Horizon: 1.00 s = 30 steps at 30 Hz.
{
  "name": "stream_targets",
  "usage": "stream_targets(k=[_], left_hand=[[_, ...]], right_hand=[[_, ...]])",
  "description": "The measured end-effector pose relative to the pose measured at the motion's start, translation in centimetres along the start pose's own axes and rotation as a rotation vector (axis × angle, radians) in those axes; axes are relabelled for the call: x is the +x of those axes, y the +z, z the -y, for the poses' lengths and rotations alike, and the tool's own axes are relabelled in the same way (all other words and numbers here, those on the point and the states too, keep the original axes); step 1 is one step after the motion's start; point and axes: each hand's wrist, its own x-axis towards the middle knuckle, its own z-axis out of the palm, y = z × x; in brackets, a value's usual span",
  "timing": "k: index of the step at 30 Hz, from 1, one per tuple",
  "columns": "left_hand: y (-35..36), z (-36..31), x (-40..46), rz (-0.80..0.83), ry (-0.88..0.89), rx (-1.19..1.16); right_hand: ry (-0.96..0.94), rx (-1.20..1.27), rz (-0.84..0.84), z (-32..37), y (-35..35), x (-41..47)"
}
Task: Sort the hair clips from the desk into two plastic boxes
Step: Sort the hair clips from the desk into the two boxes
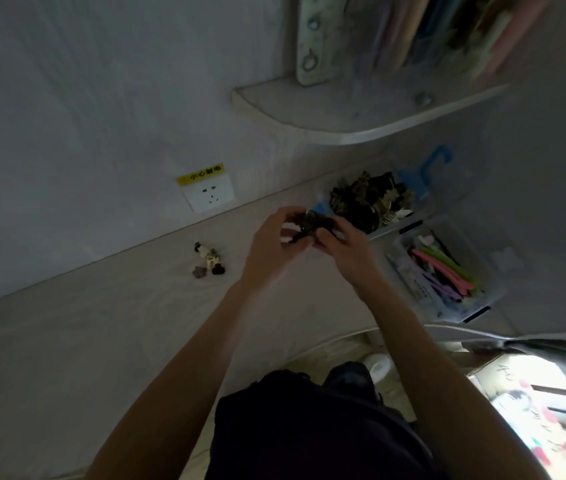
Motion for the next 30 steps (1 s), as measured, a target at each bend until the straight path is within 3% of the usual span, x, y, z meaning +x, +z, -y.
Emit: stream_targets(k=[5, 9, 12, 17, 20, 22, 25, 28, 30], left_hand=[[4.6, -2.2, 4.3, 0.178, 0.091, 0.121], [6.7, -2.8, 6.3, 0.27, 0.152, 0.27], [6.9, -2.2, 6.7, 0.329, 0.199, 0.347], [5.5, -1.3, 5.8, 0.322, 0.318, 0.538], [3.2, -0.4, 4.2, 0.191, 0.488, 0.622], [0.9, 1.0, 2.9, 0.057, 0.562, 0.682], [-3.3, 4.2, 0.2, -0.096, 0.509, 0.721], [-7.5, 7.3, -2.3, -0.176, 0.26, 0.783], [-10.3, 9.7, -3.1, -0.109, 0.054, 0.831]], right_hand=[[-0.084, -0.329, -0.182, 0.8, -5.9, 2.0], [-0.135, -0.567, -0.19, 0.8, -8.9, 3.7], [-0.145, -0.533, -0.147, 0.3, -10.2, 4.1], [-0.205, -0.672, -0.239, -0.1, -9.9, 3.0], [-0.287, -0.649, -0.284, 0.2, -7.4, 1.4], [-0.328, -0.662, -0.228, 0.2, -4.8, 0.3], [-0.418, -0.776, -0.039, -0.8, -0.2, -0.7], [-0.336, -0.93, 0.249, -2.3, 4.2, -0.9], [-0.239, -0.959, 0.39, -3.1, 7.1, -0.7]])
